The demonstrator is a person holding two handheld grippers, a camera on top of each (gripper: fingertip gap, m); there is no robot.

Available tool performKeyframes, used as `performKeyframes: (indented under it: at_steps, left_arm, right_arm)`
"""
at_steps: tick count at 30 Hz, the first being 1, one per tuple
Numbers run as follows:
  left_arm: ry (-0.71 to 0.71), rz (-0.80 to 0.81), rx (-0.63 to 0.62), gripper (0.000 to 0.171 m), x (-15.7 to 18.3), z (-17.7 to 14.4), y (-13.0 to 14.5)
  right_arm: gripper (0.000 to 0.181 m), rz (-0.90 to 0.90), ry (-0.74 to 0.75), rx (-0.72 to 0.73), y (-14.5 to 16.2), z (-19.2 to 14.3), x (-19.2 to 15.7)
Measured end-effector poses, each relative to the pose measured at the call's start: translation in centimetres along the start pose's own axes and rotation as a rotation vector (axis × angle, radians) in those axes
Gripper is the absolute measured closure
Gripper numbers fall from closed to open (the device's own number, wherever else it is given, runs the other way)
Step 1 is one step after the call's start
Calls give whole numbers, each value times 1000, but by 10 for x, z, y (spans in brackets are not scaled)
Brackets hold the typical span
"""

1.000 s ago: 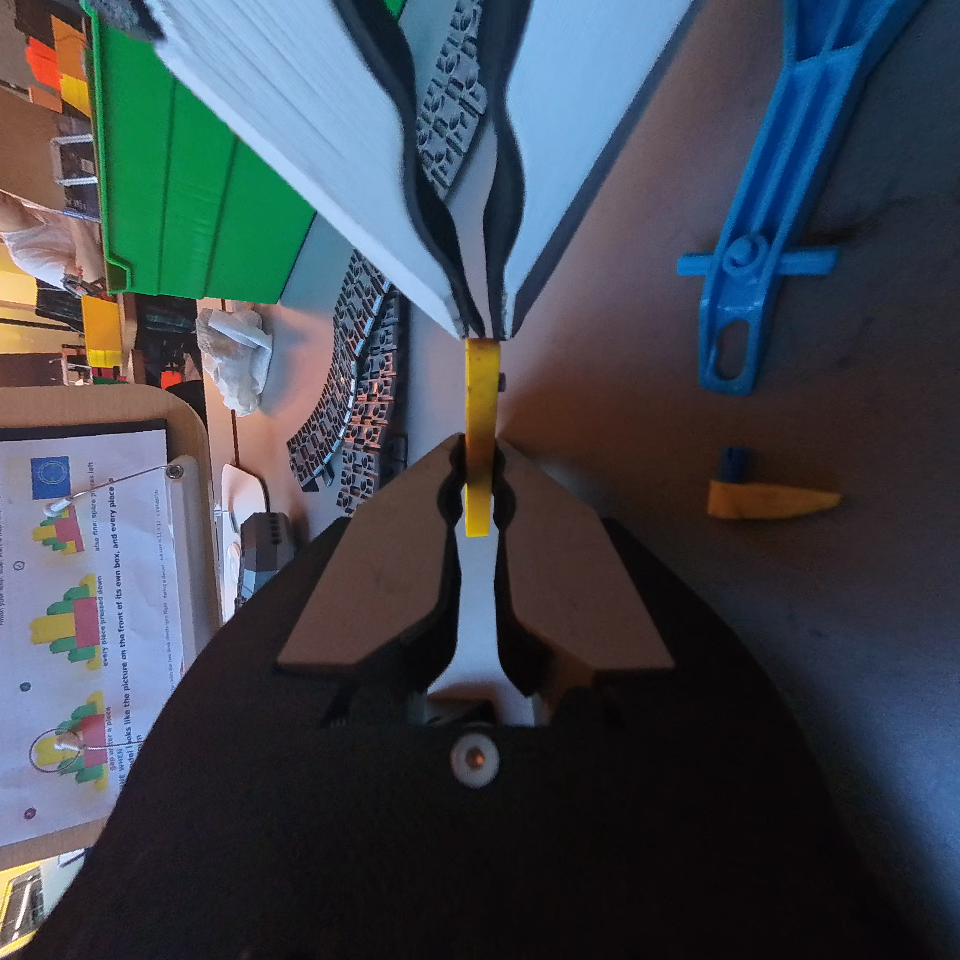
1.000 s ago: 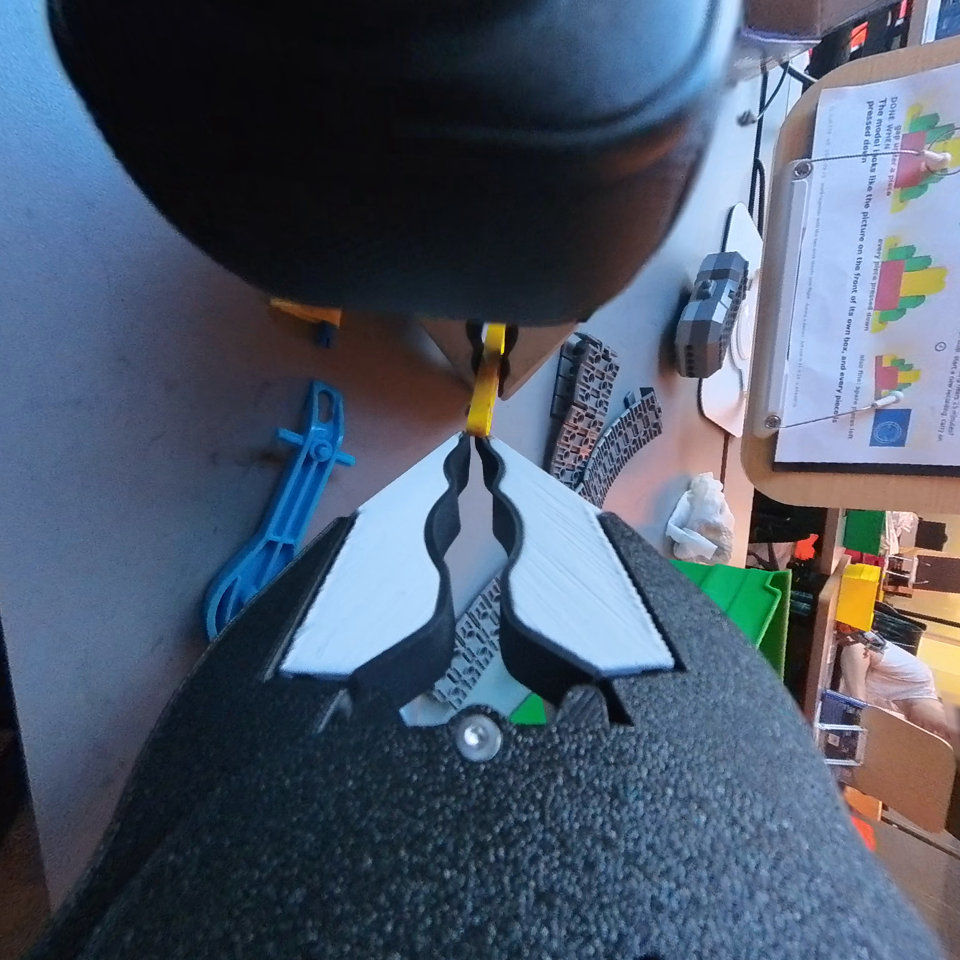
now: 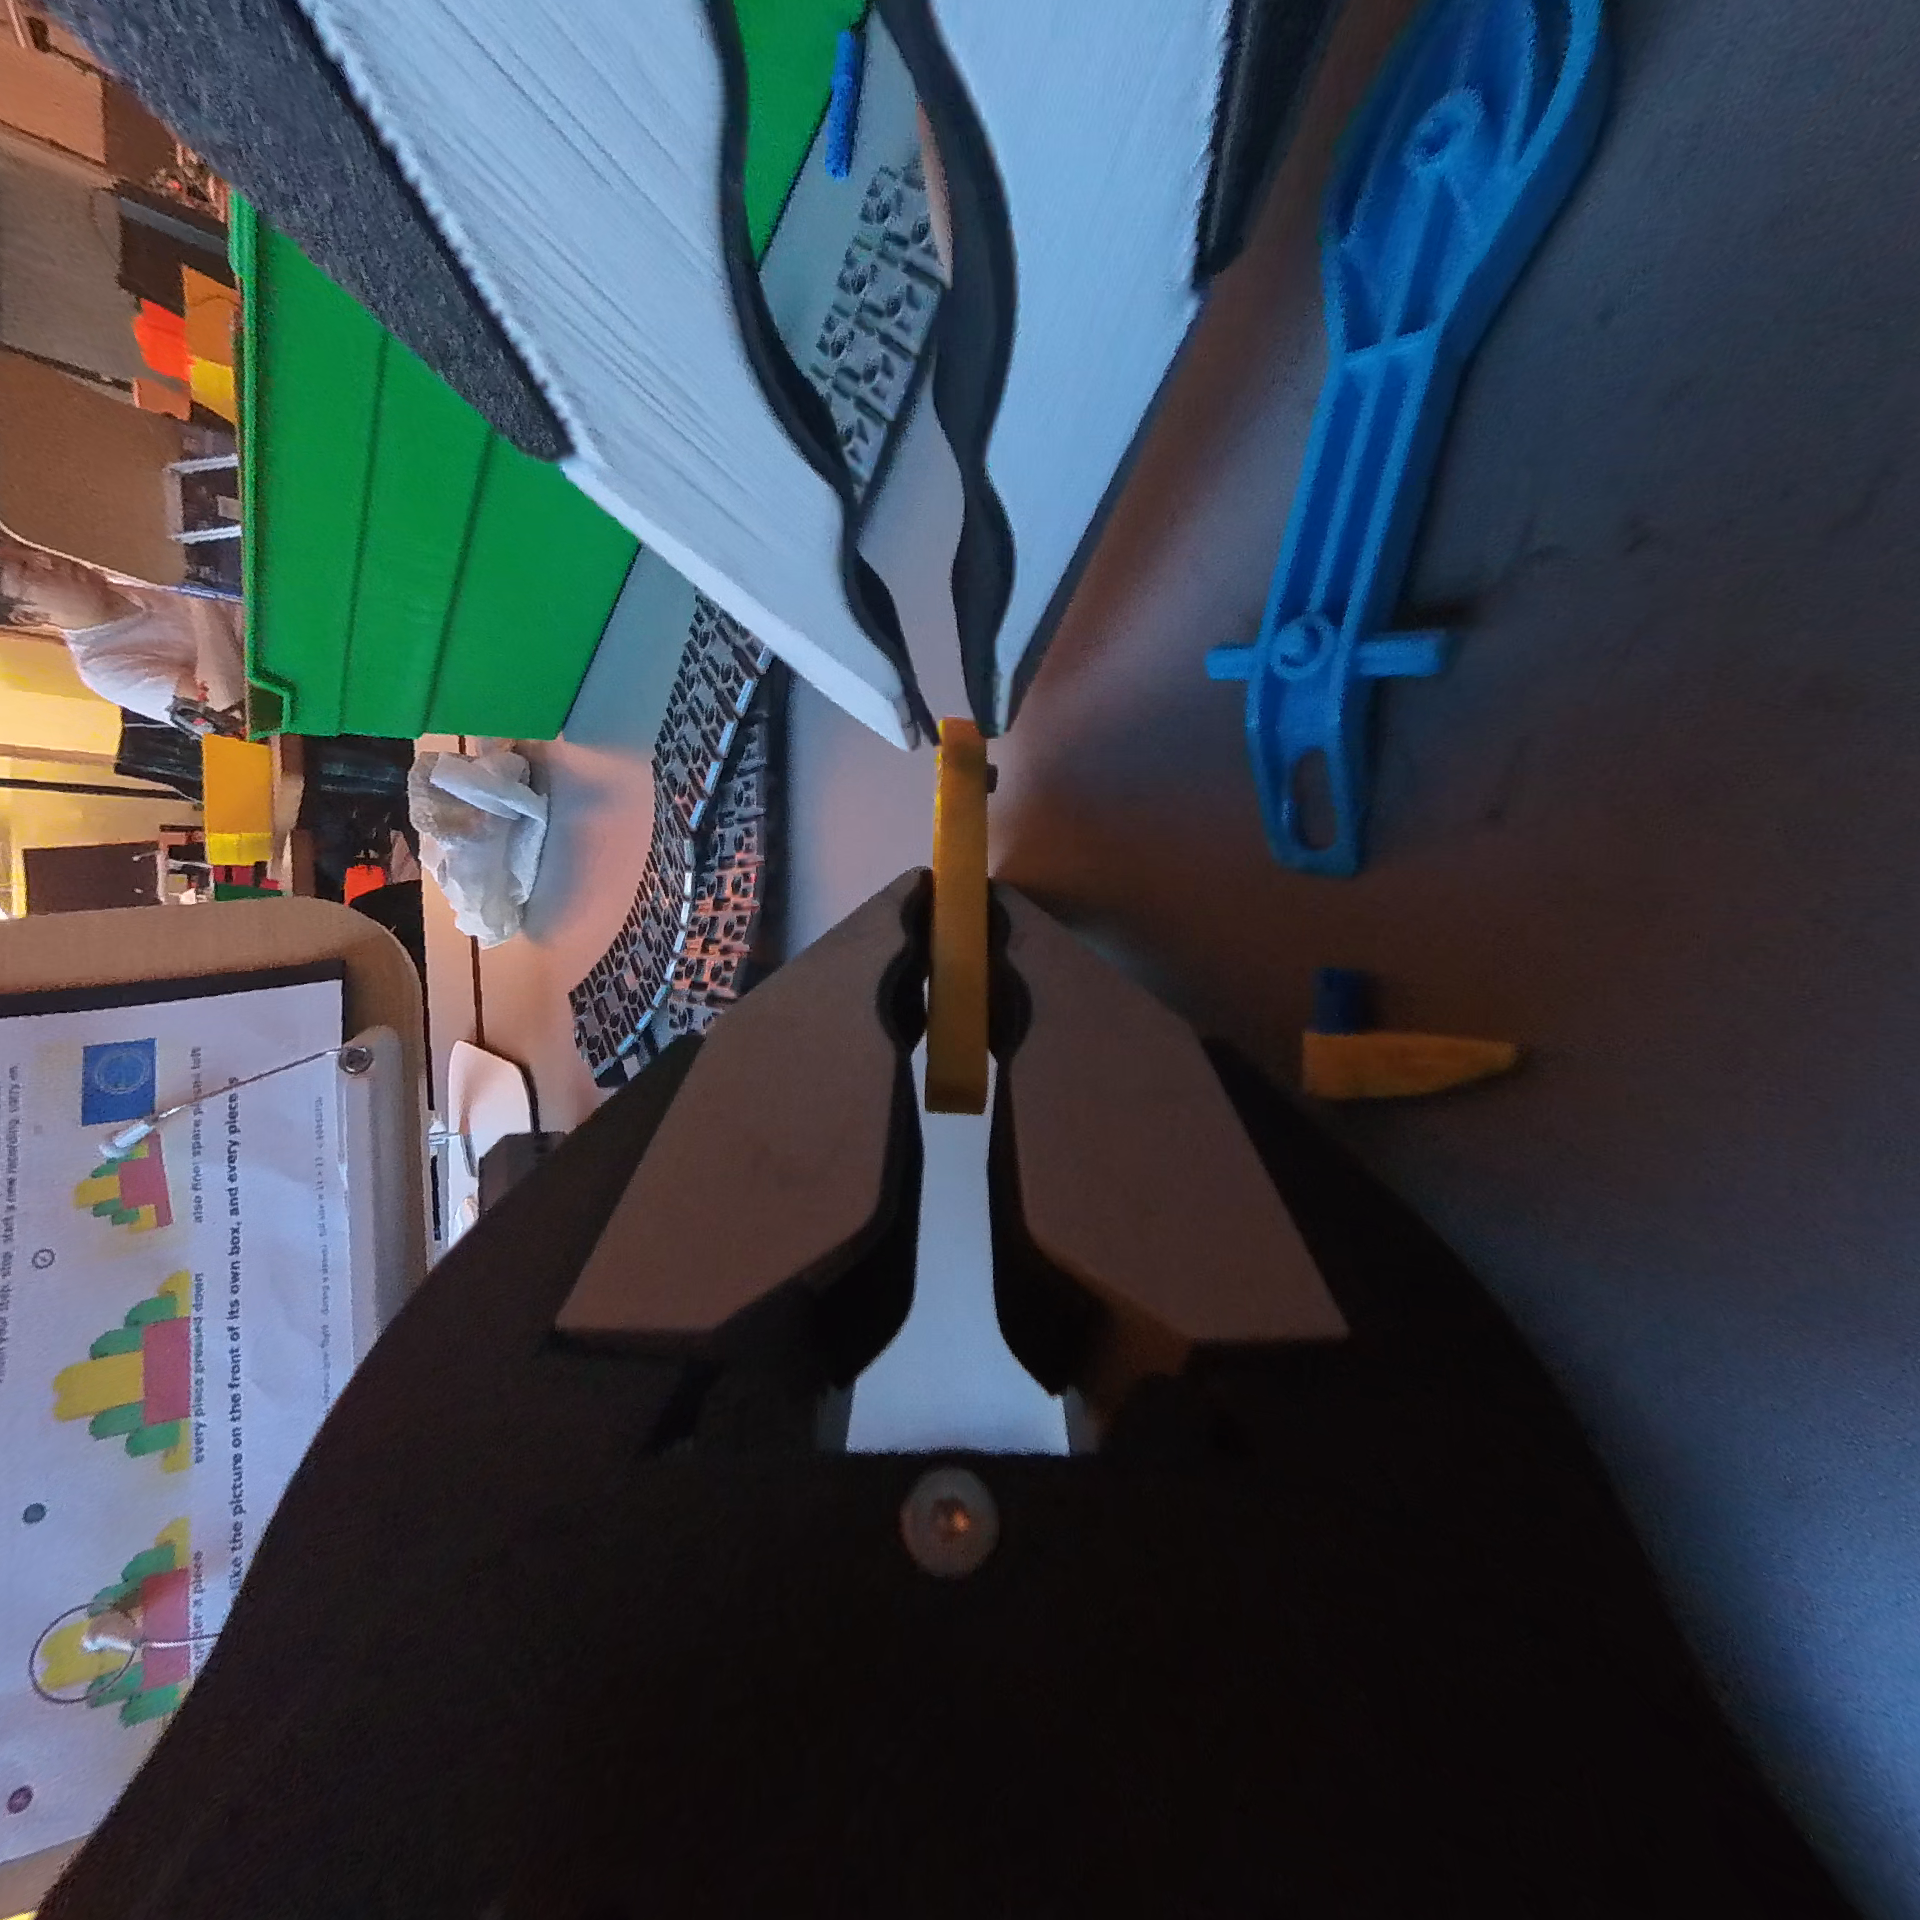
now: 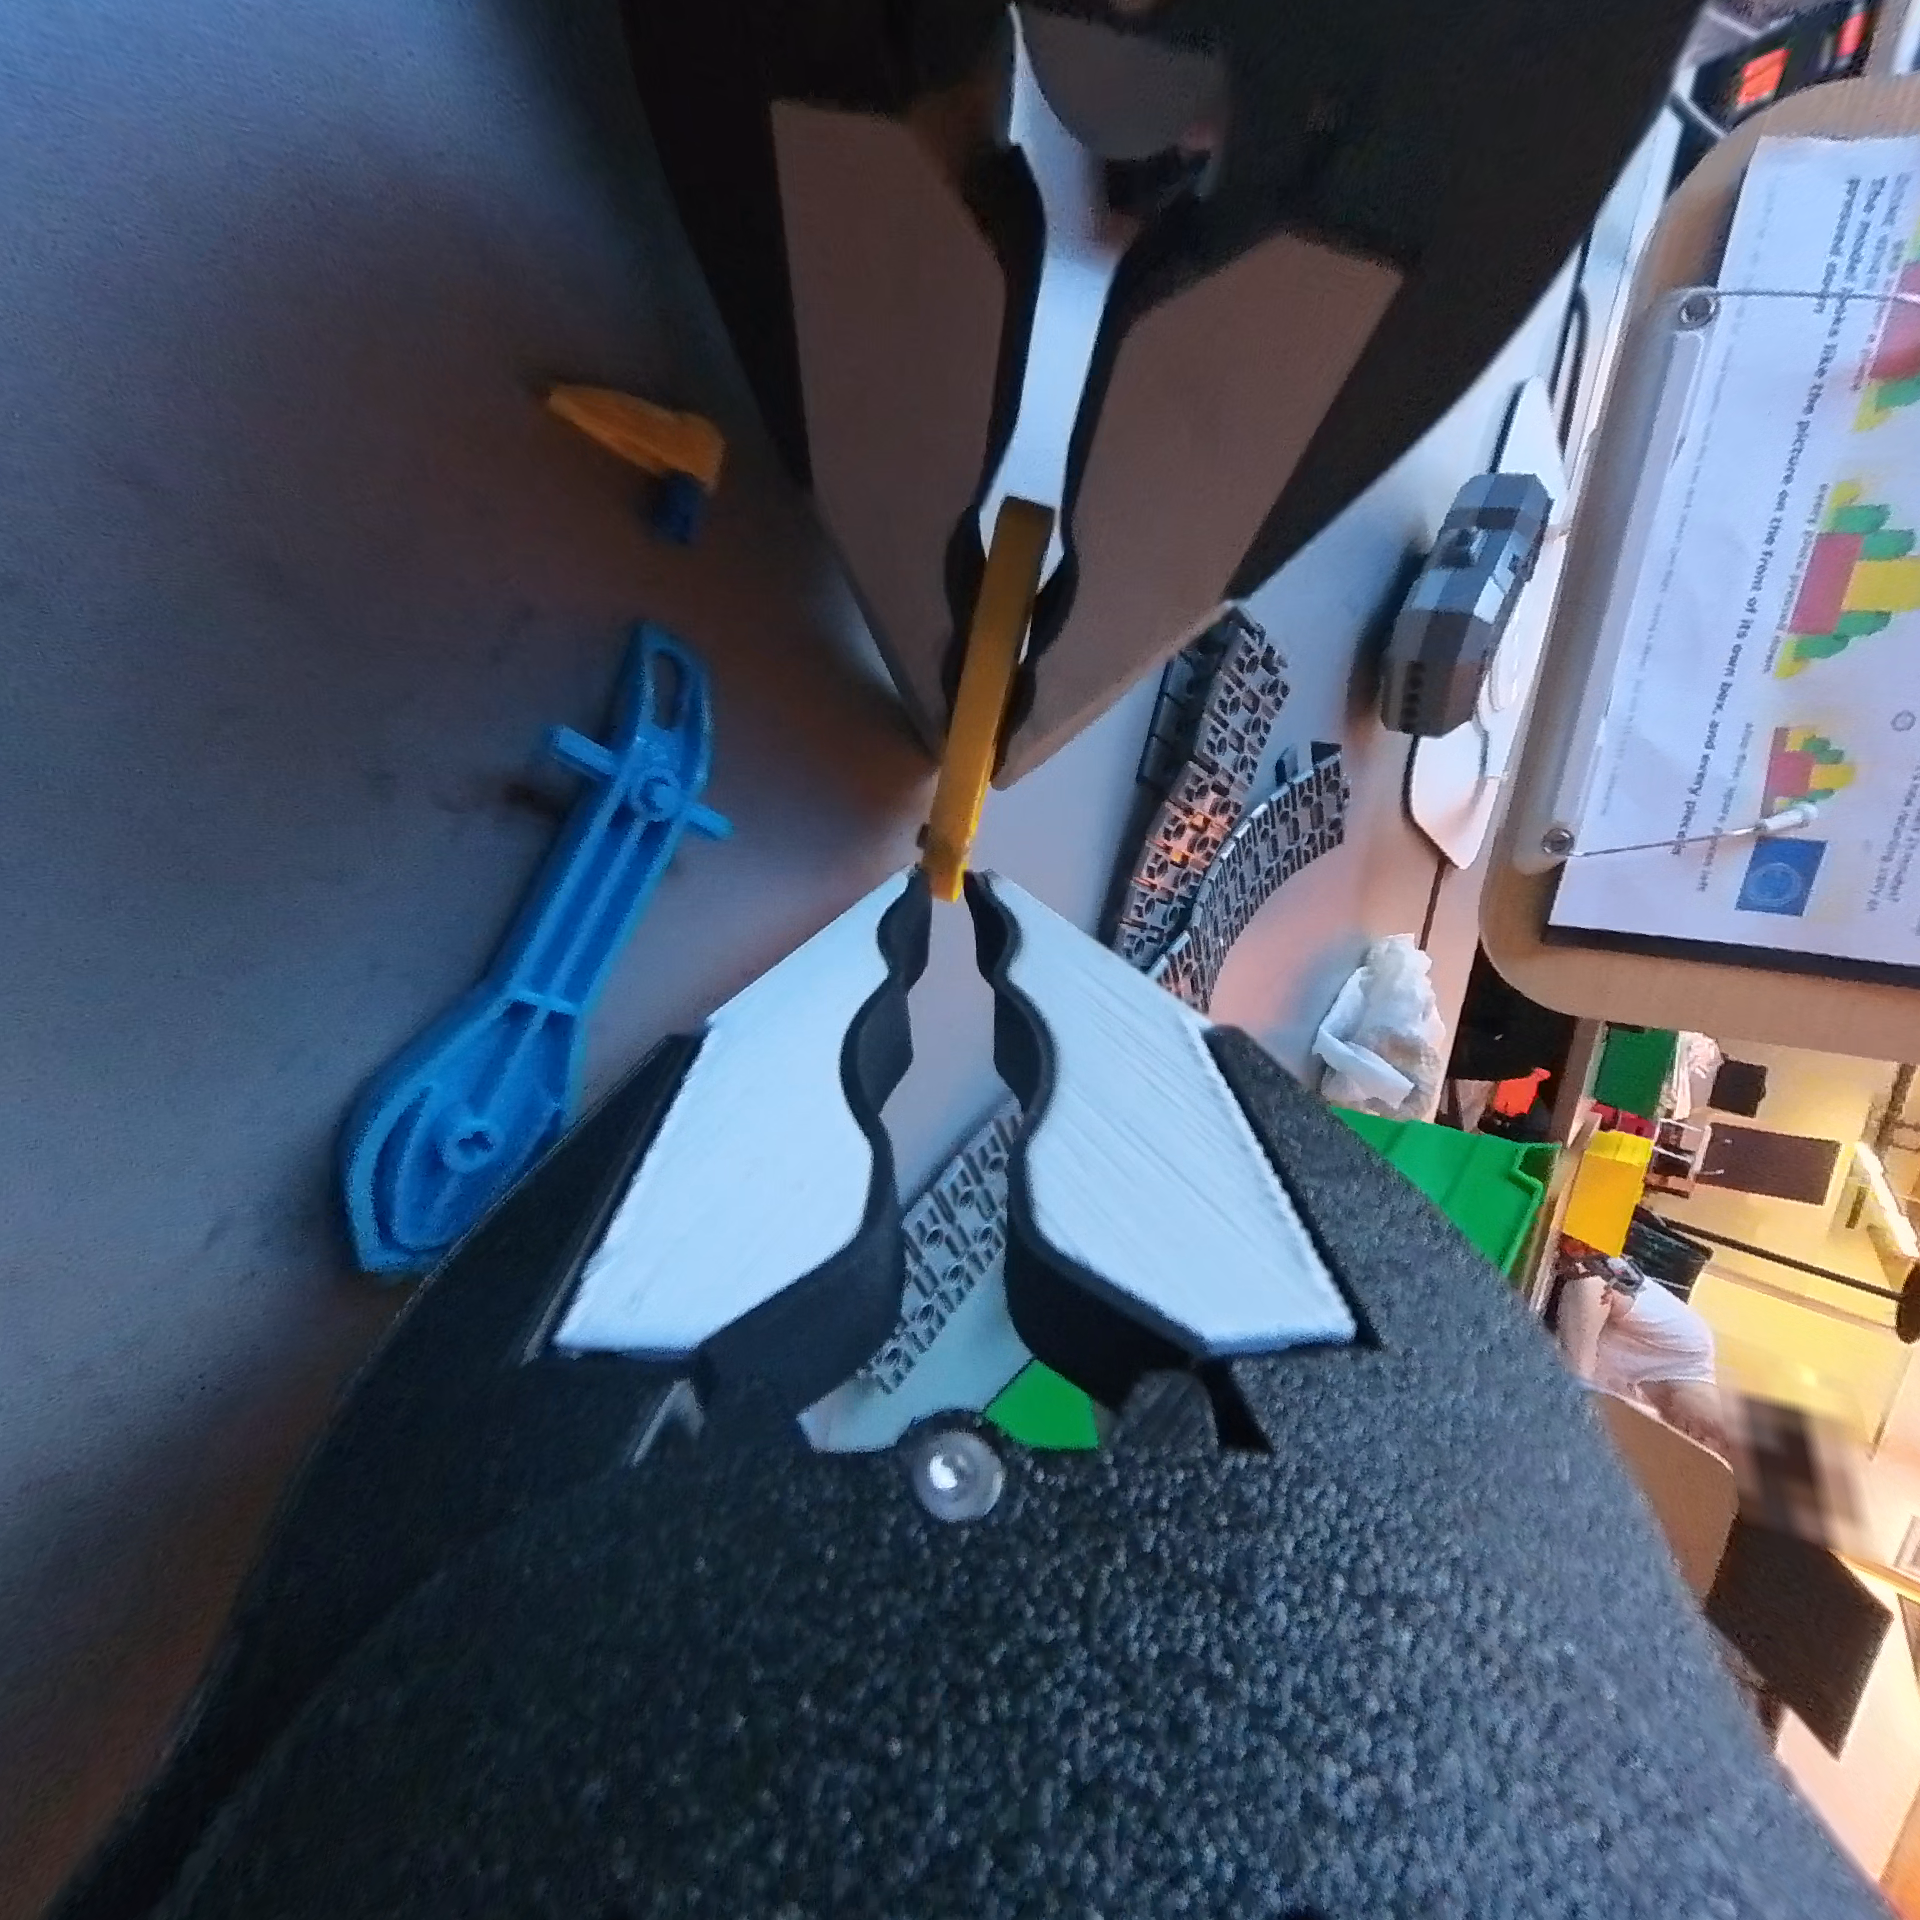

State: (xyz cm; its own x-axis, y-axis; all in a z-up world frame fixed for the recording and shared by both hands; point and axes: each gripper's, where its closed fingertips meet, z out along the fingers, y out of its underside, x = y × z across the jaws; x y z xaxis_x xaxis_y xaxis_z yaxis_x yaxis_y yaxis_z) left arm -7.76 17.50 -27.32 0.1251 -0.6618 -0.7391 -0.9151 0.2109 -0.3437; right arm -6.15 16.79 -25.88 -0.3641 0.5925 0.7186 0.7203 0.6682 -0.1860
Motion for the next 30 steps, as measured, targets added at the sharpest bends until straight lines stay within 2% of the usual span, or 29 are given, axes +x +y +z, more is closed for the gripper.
performKeyframes:
  at_steps: [7, 19, 23, 30]
  left_arm:
    - [-12, 5, -6, 166, -1, 1, 0]
    - [-26, 52, 12, 166, 2, -3, -6]
    - [-22, 86, 16, 166, 6, -2, -8]
    - [-18, 64, 8, 166, 5, -1, -7]
  right_arm:
    - [179, 15, -19, -22, 5, -1, -1]
    - [177, 65, -80, 23, 0, 2, -7]
    - [172, 29, -95, 23, -1, 5, -10]
    - [178, 13, -94, 23, -1, 3, -10]
